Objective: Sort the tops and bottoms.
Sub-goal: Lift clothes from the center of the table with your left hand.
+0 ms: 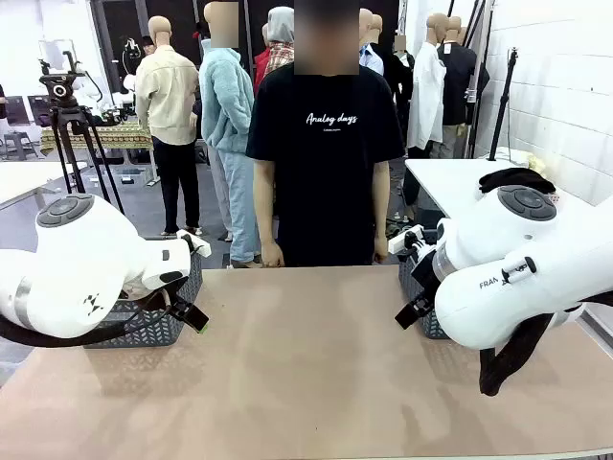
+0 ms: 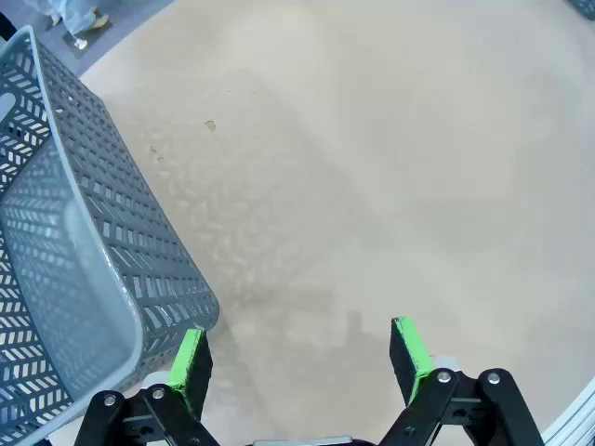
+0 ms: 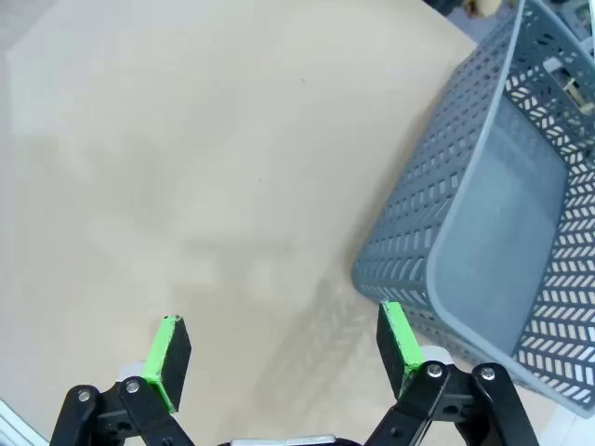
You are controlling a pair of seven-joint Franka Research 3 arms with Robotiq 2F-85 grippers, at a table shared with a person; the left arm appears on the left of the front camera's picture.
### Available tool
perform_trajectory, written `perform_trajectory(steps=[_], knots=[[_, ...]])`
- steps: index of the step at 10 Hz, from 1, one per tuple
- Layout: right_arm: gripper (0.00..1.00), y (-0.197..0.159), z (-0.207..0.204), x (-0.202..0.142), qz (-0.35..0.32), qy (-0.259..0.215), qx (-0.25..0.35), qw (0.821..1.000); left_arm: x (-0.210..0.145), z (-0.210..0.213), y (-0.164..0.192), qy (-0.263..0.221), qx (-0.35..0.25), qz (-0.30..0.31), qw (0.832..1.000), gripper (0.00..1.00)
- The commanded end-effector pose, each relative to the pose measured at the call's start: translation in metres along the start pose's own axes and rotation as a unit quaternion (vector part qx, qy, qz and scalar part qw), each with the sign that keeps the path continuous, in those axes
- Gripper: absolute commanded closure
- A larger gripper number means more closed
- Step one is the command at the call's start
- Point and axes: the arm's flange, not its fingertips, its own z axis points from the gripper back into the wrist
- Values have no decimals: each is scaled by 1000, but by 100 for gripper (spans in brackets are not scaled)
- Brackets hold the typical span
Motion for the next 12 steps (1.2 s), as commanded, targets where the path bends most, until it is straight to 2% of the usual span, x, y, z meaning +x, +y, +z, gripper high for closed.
perform_trajectory(steps=[1, 12], knots=[[0, 0, 0, 0, 0, 0, 0, 1000, 0, 0, 0, 0, 0, 0, 1000, 0], [0, 0, 0, 0, 0, 0, 0, 1000, 0, 0, 0, 0, 0, 0, 1000, 0]])
